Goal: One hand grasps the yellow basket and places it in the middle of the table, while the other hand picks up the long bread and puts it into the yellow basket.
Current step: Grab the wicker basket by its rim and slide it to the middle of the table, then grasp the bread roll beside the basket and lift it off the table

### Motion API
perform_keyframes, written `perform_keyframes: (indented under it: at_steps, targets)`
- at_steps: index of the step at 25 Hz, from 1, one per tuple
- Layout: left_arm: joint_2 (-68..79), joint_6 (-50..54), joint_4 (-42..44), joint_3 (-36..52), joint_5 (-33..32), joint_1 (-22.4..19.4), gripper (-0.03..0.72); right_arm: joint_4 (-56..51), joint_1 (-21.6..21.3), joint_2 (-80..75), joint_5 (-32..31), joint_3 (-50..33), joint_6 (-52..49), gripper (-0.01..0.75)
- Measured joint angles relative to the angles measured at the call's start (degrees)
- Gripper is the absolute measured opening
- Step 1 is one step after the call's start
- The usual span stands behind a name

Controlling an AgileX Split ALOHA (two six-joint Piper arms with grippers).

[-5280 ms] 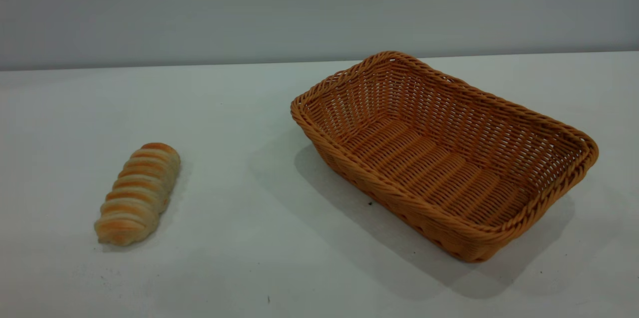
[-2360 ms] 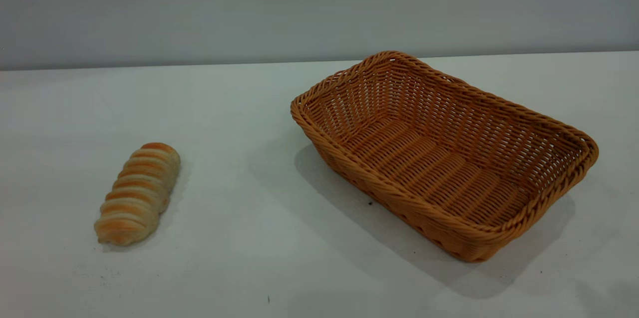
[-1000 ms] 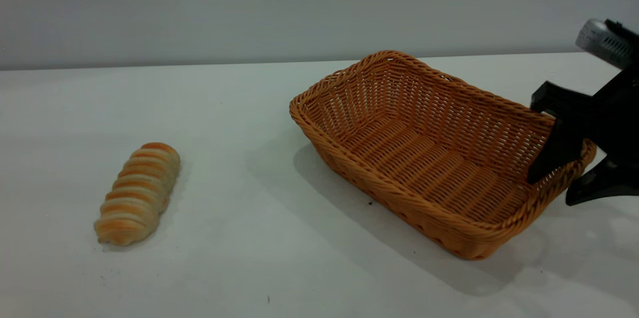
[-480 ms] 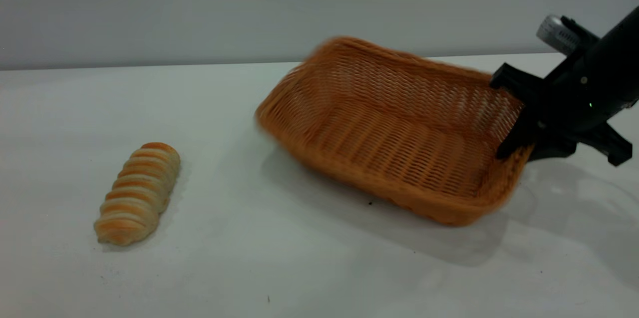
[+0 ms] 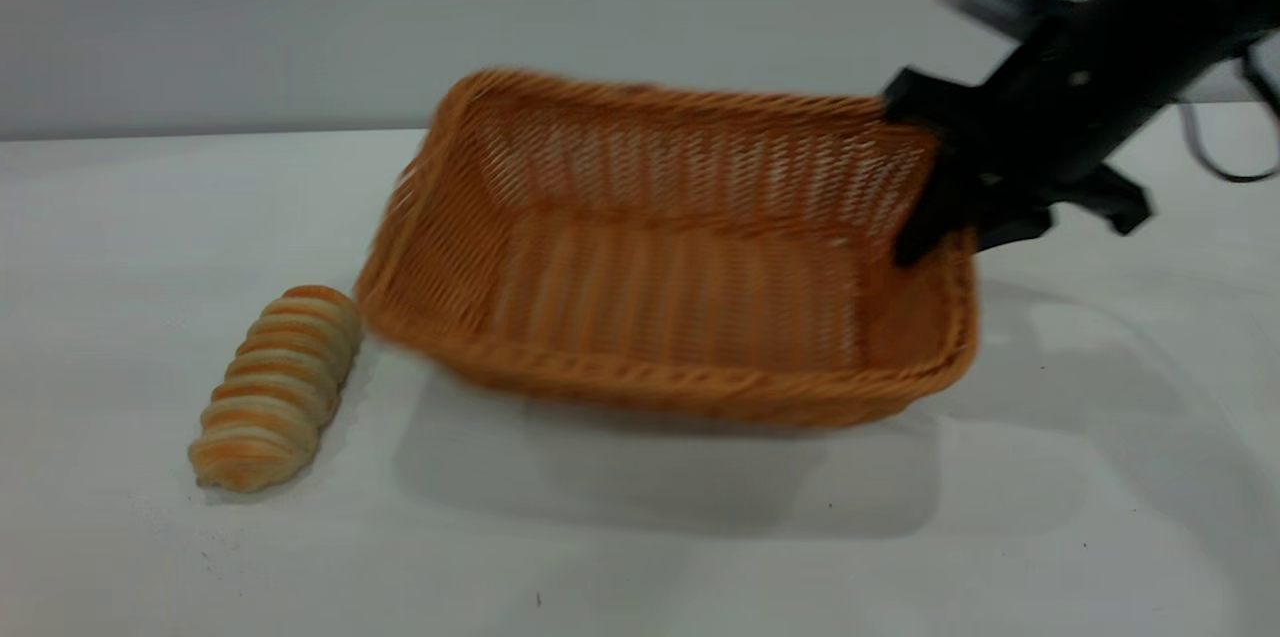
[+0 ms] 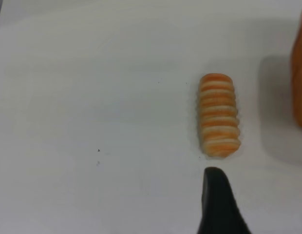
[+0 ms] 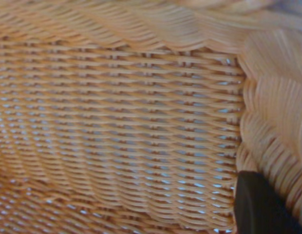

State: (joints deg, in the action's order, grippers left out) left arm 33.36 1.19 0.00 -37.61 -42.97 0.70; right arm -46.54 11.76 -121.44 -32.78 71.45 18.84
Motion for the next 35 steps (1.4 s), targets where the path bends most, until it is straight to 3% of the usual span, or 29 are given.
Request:
perform_keyframes:
  at_steps: [5,8,14,17,23,28,32,35]
  targets:
    - [0.0,0.0,0.0,0.0,0.0,0.0,0.476,1.1,3.0,-4.7,-2.7,5.0,-0.9,0.086]
    - [0.0,0.1,0.0,0.0,0.0,0.0,0.476,1.1,3.3,-5.4,-2.9,6.0,-1.3,0.127]
    - [0.0,0.1,0.0,0.0,0.0,0.0,0.476,1.1,-0.2,-4.6,-6.8,6.3,-1.6,0.361]
    - [0.0,0.1,0.0,0.0,0.0,0.0,0.476,2.3,-4.3,-2.1,-10.5,6.4,-1.5,0.425]
    - [0.0,0.1,-1.0,0.0,0.1,0.0,0.476,6.1,-11.7,5.2,-18.8,6.4,3.1,0.439]
    - [3.3,1.5,-1.5,-0.1,0.9,0.0,0.476,22.8,-10.7,12.1,-22.5,5.7,0.4,0.437]
    - [11.8,2.6,-1.8,-1.8,0.4,0.0,0.476,36.0,-9.4,21.1,-22.2,0.4,-6.3,0.436]
    - [20.3,2.8,-2.5,-3.5,1.7,0.0,0.476,39.6,-9.4,28.2,-21.5,-4.9,-8.8,0.436]
